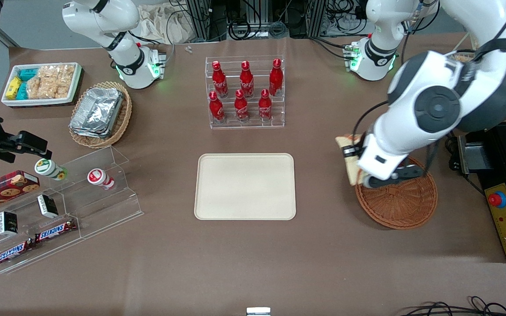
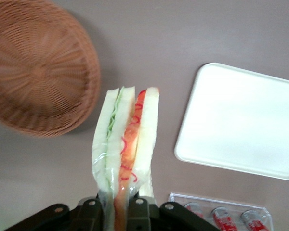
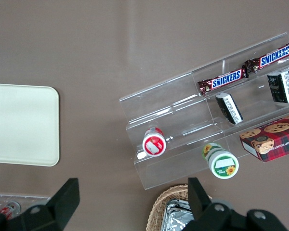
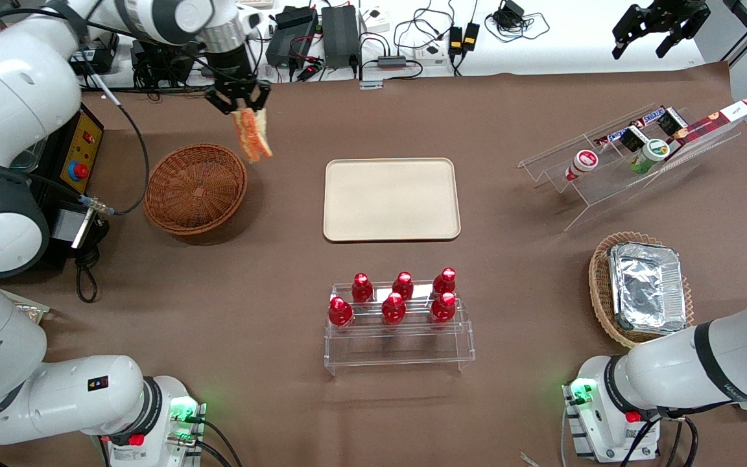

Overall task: Place sandwich from basket to tray
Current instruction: 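Lift the sandwich and carry it with the left gripper over the cream tray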

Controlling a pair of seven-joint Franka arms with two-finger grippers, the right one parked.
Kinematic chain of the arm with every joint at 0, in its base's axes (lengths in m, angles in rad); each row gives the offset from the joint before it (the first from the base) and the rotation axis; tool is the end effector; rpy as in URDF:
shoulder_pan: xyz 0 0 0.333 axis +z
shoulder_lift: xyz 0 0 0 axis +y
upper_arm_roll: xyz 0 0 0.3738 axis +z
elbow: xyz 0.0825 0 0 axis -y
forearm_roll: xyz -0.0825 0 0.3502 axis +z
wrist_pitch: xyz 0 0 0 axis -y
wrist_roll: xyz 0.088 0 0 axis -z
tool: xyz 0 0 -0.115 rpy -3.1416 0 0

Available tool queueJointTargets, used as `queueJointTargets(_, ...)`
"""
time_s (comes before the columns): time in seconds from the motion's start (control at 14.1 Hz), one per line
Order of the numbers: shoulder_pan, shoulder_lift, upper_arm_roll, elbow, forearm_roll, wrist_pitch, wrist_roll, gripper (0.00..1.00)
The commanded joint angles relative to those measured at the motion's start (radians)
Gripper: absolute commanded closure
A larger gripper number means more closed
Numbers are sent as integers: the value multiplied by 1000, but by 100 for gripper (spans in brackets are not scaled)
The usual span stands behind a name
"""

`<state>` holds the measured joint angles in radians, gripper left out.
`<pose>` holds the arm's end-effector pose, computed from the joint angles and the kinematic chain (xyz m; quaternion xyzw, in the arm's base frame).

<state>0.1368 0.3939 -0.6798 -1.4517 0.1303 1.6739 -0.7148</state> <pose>0.5843 -0.2461 0.5454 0.9934 0.0898 -0.0685 0.0220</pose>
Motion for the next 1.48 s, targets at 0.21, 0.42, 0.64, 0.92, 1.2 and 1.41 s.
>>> queueJointTargets(0.21, -126, 192, -3, 16, 47, 220, 6, 100)
queueJointTargets(0.42, -187, 281, 5, 16, 141, 308, -35, 100)
queueJointTargets(0.64, -223, 370, 5, 22, 238, 360, -136, 100)
queueJointTargets(0.92, -262, 444, 26, 20, 282, 417, -153, 100)
queueJointTargets(1.2, -309, 479, 68, 19, 318, 471, -152, 98)
queueJointTargets(1.41, -315, 499, 82, 19, 336, 510, -149, 43)
